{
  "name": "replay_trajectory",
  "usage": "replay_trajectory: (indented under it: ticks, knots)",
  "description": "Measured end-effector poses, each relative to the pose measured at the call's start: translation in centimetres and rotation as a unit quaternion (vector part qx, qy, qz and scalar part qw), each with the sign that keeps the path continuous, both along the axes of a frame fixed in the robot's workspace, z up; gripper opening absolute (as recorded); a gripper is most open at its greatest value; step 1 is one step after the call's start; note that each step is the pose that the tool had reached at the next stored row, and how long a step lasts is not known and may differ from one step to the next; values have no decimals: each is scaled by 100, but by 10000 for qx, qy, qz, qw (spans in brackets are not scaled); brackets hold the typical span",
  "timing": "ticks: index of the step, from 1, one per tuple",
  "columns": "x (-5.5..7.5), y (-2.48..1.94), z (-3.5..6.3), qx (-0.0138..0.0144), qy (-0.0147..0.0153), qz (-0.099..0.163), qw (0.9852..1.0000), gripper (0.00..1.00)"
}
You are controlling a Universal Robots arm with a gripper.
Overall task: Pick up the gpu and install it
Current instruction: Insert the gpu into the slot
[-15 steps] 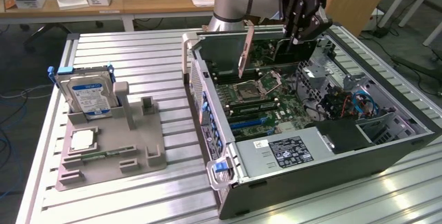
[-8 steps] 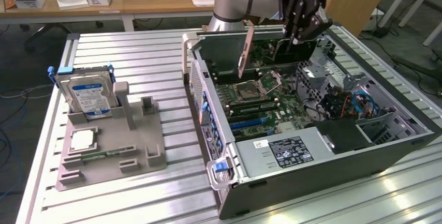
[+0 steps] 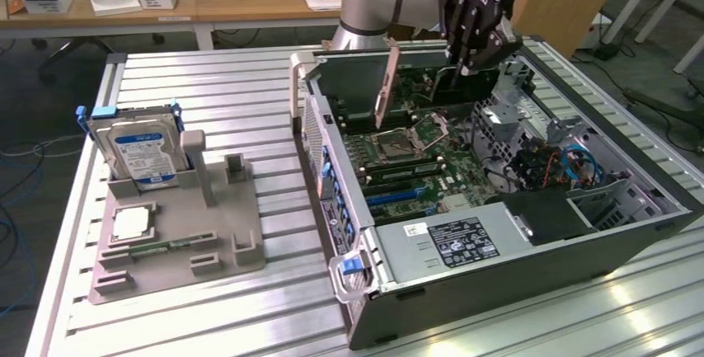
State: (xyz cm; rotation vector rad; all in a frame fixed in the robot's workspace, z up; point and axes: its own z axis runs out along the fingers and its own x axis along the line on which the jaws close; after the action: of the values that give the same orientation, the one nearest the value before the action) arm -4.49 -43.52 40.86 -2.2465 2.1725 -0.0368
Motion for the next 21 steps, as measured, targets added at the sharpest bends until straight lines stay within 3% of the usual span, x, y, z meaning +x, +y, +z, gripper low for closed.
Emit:
replay_trajectory:
  ticks: [14,21]
  knots:
    - [-8,1,-211,0,0,-1,10000,26]
    - [-9,1,-263,-1,0,-123,9999,26]
